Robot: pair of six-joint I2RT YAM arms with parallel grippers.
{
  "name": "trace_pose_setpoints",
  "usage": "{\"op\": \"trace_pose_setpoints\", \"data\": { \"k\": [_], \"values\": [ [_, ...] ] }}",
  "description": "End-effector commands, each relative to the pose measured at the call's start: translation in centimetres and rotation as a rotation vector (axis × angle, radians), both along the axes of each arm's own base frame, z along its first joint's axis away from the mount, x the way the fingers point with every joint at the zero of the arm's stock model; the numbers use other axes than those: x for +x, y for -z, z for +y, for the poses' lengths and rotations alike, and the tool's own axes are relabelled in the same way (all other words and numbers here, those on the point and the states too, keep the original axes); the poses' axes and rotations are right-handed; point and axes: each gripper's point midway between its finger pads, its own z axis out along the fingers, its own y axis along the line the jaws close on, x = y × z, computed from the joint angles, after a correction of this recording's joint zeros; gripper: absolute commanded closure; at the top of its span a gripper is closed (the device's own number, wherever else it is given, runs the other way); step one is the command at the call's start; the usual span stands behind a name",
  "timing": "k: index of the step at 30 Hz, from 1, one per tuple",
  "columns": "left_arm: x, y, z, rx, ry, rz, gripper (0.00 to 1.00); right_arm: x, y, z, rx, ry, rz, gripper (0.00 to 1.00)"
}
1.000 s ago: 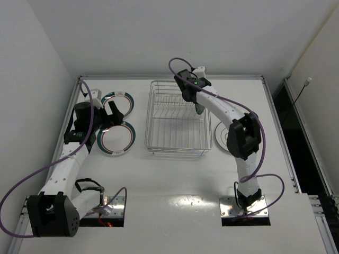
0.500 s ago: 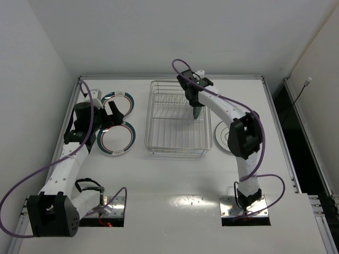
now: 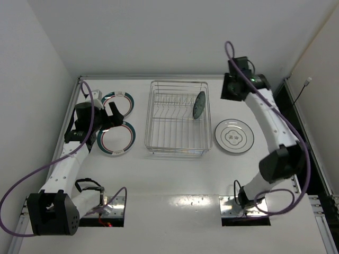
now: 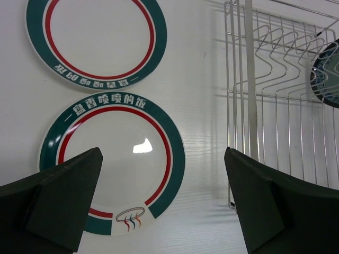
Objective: Load the plates into the dish rack
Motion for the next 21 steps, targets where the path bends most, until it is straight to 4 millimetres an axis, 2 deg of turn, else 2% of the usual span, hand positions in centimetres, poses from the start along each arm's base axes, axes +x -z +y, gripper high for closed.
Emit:
{"op": "trace_pose_setpoints", "data": {
  "k": [1,2,3,4,5,6,7,9,10,11,12,13,14,15,18,19,21],
  "values": [
    [0.7,-1.8,-0.2,0.004,0.006,-0.044,0.0,-2.8,-0.6,-5.5,0.045,0.083,-0.022,0.7],
    [0.7,-1.8,-0.2,0.004,0.006,-0.044,0.0,-4.3,2.3,-7.2,0.054,0.139,0.039,0.72],
    [0.7,-1.8,-0.2,0.004,0.006,-0.044,0.0,-5.2,3.4,-10.0,0.067,0.236,0.063,0.79],
    [0.6,-2.1,-0.2,0.004,0.006,-0.054,0.0,-6.3,4.5,-10.5,0.105,0.29,0.083,0.81],
    [0.6,-2.1,-0.2,0.004,0.006,-0.054,0.0,-7.7,7.4,-10.7,0.144,0.309,0.14,0.81],
    [0.6,-2.1,-0.2,0.004,0.006,-0.054,0.0,-7.4,8.0,-10.5,0.217,0.3,0.111,0.83],
    [0.6,-2.1,-0.2,0.004,0.006,-0.054,0.0,-8.0,9.2,-11.9,0.242,0.357,0.127,0.85],
    [0.6,-2.1,-0.2,0.004,0.006,-0.054,0.0,-9.5,11.3,-13.3,0.251,0.447,0.18,0.86],
    [0.6,-2.1,-0.4,0.0,0.016,-0.054,0.0,-10.4,12.1,-14.9,0.258,0.525,0.201,0.86],
    [0.6,-2.1,-0.4,0.0,0.016,-0.054,0.0,-11.2,13.2,-15.3,0.292,0.577,0.228,0.83],
    [0.7,-2.5,-0.4,0.0,0.016,-0.063,0.0,-11.7,14.0,-15.4,0.324,0.602,0.251,0.82],
    [0.7,-2.6,-0.4,-0.008,0.012,-0.061,0.0,-12.5,15.9,-15.9,0.374,0.632,0.278,0.79],
    [0.6,-2.8,-0.4,-0.008,0.012,-0.071,0.0,-12.1,16.5,-14.4,0.496,0.597,0.284,0.78],
    [0.5,-3.2,-0.4,-0.008,0.012,-0.081,0.0,-12.9,18.5,-14.5,0.558,0.628,0.301,0.77],
    [0.4,-3.5,-0.4,-0.008,0.012,-0.092,0.0,-13.6,20.2,-13.4,0.721,0.624,0.286,0.75],
    [0.4,-3.6,-0.4,-0.008,0.012,-0.092,0.0,-13.9,21.0,-13.2,0.776,0.624,0.275,0.71],
    [0.4,-3.6,-0.4,-0.008,0.012,-0.092,0.0,-14.2,22.0,-12.9,0.8,0.627,0.287,0.68]
  ]
}}
